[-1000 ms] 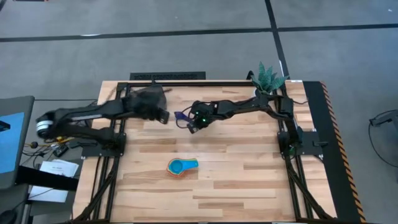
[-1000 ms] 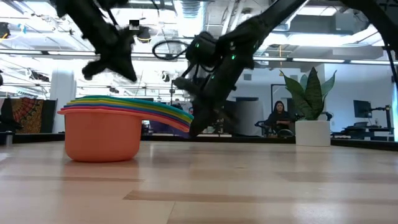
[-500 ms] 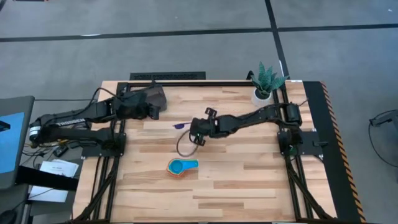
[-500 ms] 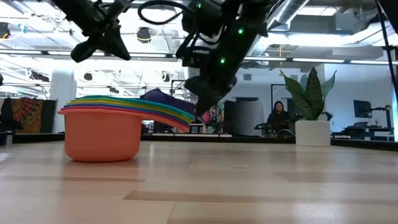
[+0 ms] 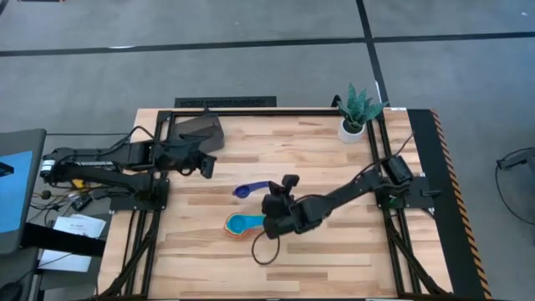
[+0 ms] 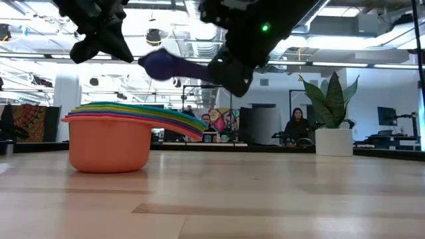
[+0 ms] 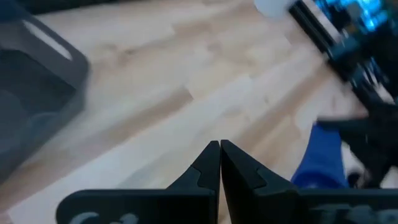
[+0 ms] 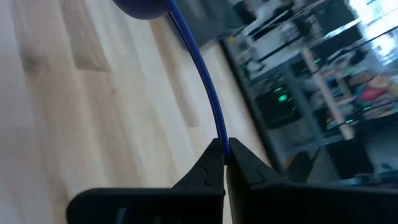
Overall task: Nest measuring cups in basket
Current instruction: Stack the dark blue measuring cup on top of the light blue measuring cup
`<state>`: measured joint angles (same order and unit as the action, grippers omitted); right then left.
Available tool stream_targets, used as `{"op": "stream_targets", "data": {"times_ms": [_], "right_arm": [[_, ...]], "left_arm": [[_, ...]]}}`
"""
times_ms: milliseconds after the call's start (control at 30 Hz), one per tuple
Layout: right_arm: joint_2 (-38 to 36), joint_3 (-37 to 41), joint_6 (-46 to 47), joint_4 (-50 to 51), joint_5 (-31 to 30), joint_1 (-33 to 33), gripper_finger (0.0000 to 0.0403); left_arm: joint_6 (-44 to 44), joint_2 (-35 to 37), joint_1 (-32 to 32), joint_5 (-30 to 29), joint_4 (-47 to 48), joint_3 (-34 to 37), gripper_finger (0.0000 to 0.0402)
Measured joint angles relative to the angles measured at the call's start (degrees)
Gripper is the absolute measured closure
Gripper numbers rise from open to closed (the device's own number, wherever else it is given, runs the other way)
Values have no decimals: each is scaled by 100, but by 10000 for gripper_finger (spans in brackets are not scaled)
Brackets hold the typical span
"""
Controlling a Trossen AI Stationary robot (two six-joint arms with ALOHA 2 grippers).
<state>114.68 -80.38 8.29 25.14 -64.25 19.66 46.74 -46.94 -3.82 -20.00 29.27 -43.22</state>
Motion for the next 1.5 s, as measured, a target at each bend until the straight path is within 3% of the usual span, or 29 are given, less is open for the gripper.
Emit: {"op": "stream_targets", "data": {"times_ms": [133,367,600,800,1067,1500], "right_arm": [[-1,-2,-212,-124,-318,286,389],[297,5,-490,-413,-632,718,397],[963,-34,-2082,-1629,-1237,929,394],[1065,-26,-2688,-2095,-1564,876,394],[1057,-39,-2698,-2150,-1503,850,394],[1057,-39,-2834,-2170,-878,885,385]], "left_arm": [[-210,-2,197,329,40,0,401],[-296,-2,509,129,180,0,401],[-118,-6,690,155,210,2,401],[18,-142,798,130,241,8,401],[100,-347,967,164,281,4,401],[153,-387,1026,134,273,4,401]]}}
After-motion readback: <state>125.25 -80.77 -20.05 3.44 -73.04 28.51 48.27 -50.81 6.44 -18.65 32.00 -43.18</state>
